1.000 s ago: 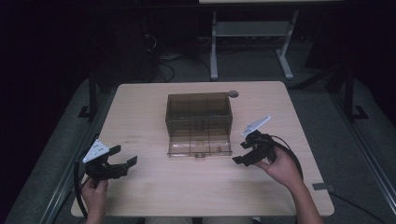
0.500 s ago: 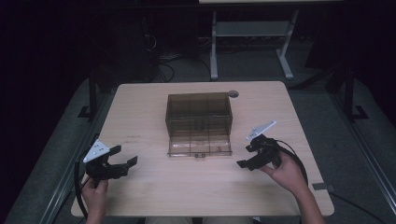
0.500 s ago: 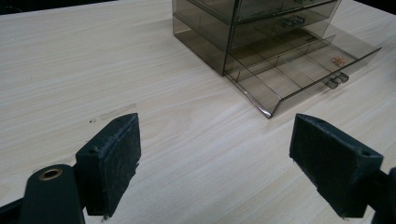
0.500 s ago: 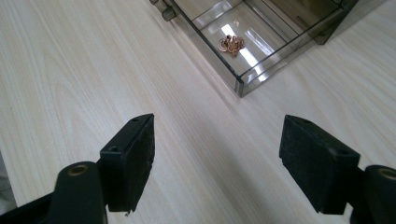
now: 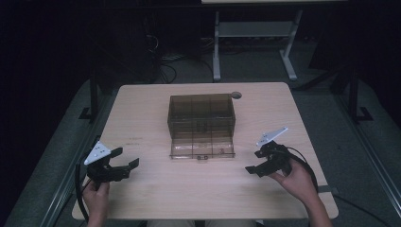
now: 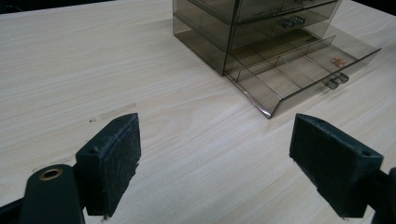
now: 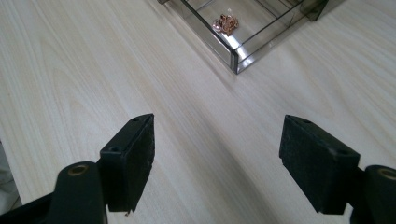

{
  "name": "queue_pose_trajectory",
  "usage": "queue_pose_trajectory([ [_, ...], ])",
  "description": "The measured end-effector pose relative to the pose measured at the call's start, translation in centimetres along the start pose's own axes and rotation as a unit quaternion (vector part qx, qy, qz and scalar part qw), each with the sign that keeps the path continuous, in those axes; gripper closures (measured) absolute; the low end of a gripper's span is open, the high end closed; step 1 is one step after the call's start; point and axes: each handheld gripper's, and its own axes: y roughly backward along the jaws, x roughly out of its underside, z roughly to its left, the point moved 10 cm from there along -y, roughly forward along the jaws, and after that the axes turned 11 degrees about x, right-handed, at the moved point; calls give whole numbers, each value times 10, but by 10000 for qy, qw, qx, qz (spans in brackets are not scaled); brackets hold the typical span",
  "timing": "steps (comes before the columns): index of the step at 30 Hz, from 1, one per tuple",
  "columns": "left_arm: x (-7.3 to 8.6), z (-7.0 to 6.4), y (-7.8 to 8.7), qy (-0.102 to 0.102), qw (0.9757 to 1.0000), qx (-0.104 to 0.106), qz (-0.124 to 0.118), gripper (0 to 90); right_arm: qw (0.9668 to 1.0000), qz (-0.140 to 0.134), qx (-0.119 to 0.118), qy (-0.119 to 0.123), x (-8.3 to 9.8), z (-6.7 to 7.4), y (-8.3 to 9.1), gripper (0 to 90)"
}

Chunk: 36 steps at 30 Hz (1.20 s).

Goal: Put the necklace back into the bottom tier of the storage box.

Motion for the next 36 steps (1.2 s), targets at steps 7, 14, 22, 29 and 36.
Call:
queue_pose_trajectory([
  [7, 0, 0, 0, -3, 10000, -5, -8, 163, 10000, -5, -6, -72, 10, 1, -1, 262],
  [14, 0, 0, 0, -3, 10000, -3, -11, 163, 9999, 30, -24, -141, 21, 2, -1, 262],
  [22, -1, -1, 0, -10, 10000, -13, -52, 163, 9999, 65, 30, -133, 30, 5, 2, 262],
  [29, -1, -1, 0, -6, 10000, -9, -56, 163, 9999, 49, -9, -148, 36, 9, 4, 263],
  [36, -1, -1, 1, 2, 10000, -12, -49, 163, 9999, 90, 51, -51, 43, 14, 4, 263],
])
